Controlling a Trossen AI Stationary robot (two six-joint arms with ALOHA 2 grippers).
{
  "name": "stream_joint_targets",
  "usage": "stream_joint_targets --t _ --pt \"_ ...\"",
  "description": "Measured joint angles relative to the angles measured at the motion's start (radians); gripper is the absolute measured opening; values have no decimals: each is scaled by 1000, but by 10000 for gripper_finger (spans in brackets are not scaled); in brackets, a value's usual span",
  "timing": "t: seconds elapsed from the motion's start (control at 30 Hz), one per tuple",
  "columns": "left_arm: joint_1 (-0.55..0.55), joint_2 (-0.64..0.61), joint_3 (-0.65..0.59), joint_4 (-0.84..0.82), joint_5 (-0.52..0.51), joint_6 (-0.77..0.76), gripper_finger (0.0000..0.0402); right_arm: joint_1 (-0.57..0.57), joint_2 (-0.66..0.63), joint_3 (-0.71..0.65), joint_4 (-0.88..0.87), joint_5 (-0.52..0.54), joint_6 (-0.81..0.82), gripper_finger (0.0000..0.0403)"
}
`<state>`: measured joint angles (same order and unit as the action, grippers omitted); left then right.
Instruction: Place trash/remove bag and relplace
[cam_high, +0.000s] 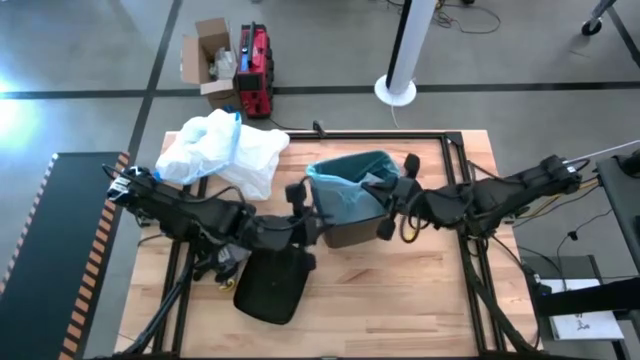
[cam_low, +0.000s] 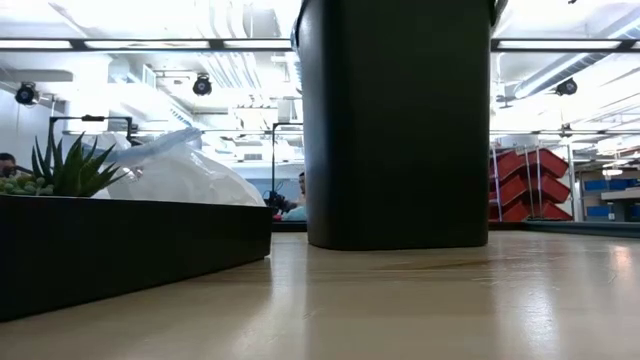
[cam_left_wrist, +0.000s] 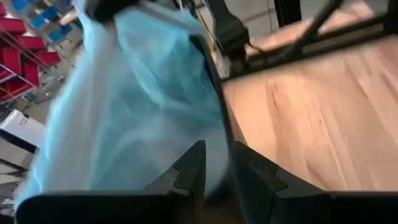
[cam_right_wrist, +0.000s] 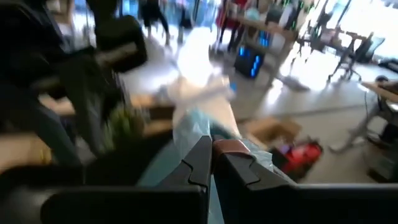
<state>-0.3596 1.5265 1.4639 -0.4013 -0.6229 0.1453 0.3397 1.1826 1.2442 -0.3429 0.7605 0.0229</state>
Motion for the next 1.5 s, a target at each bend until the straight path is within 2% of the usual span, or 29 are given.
stream_joint_targets --t 0.2,0.33,0.47,0.67,0.87,1.13,1.23,1.37,1.5 --pt "0 -15 -19 -121 -43 -75 71 0 -3 163 -417 27 81 0" --pt "1 -31 -18 -190 -49 -116 83 0 -3 238 -558 37 59 0" --pt "1 -55 -19 -232 -41 -114 97 0 -4 281 -563 79 -11 0" --pt "1 -116 -21 -244 -38 -110 112 -12 -4 289 -529 206 -125 0" --pt "3 -158 -21 -225 -46 -105 118 -39 6 284 -416 197 -209 0" --pt "44 -210 -38 -372 -137 -167 103 -39 33 282 -242 -9 -294 0" --pt "116 -252 -114 -357 -72 -199 92 -39 54 279 -243 -106 -256 0" --pt "260 -288 -280 -209 82 -180 76 -37 99 271 -244 -243 -197 0" --pt "388 -274 -450 86 172 -76 62 -20 149 268 -244 -326 -136 0"
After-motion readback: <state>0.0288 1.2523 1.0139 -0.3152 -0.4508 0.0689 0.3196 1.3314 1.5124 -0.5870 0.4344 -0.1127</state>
